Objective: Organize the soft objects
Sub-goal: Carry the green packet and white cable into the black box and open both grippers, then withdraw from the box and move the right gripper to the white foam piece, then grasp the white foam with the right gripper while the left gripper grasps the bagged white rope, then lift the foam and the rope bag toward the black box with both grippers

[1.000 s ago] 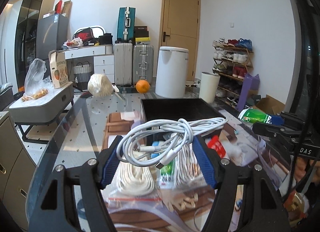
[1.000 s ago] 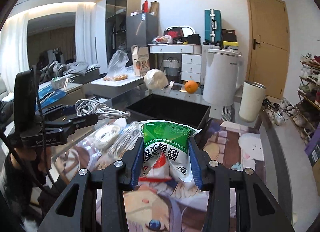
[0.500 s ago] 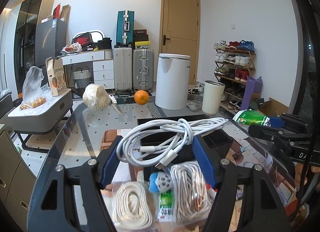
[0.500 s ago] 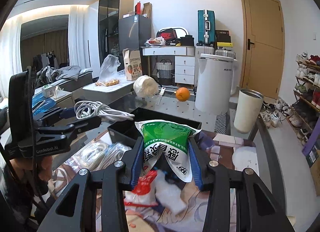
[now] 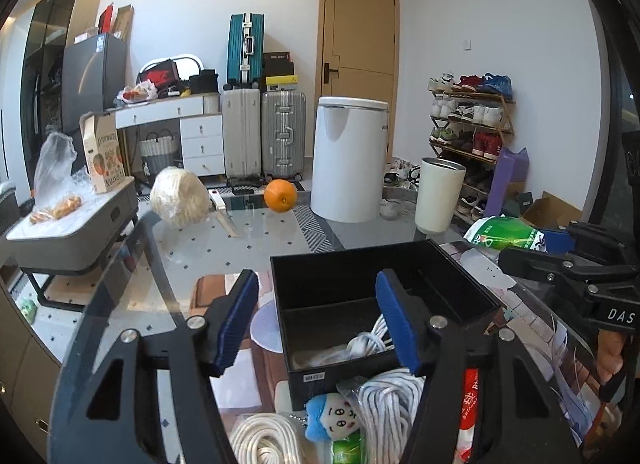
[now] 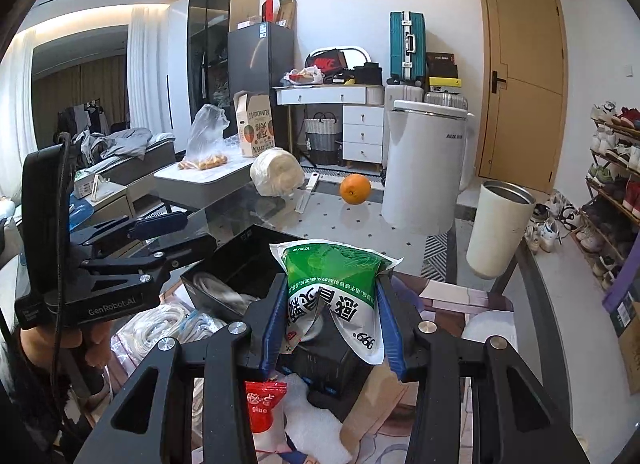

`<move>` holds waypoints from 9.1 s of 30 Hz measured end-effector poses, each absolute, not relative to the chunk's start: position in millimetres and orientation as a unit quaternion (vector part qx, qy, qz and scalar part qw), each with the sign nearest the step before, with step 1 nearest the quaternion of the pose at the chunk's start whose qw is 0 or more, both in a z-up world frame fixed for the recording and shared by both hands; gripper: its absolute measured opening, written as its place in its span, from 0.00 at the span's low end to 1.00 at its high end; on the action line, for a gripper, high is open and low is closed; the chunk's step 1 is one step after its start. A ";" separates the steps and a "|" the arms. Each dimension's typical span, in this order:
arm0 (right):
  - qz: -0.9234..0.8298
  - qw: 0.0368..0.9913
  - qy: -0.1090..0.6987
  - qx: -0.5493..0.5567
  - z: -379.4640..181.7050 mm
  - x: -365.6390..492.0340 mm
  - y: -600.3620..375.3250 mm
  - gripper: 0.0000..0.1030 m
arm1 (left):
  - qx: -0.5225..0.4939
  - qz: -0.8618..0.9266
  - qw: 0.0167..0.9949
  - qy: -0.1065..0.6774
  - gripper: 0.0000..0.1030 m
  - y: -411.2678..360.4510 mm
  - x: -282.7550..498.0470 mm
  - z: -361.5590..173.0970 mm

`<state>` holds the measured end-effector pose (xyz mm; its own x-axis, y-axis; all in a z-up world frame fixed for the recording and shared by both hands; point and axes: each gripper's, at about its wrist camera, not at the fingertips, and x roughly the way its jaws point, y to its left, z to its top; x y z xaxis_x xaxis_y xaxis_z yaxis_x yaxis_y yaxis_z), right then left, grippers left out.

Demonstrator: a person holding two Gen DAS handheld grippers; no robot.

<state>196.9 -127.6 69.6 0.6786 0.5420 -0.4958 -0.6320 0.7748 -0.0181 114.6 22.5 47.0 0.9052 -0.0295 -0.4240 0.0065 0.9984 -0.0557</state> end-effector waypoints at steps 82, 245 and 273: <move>0.322 0.889 0.309 -0.098 18.1 156.4 -148.7 1.00 | -0.020 0.046 0.957 0.285 1.00 39.0 33.6 1.5; 0.313 0.901 0.277 -0.117 59.5 248.8 -101.4 0.42 | -0.012 -0.059 0.961 0.272 0.35 22.3 150.7 44.2; 0.297 0.903 0.290 -0.110 50.6 271.7 -105.6 0.42 | 0.007 -0.072 0.950 0.305 0.38 9.3 181.3 17.8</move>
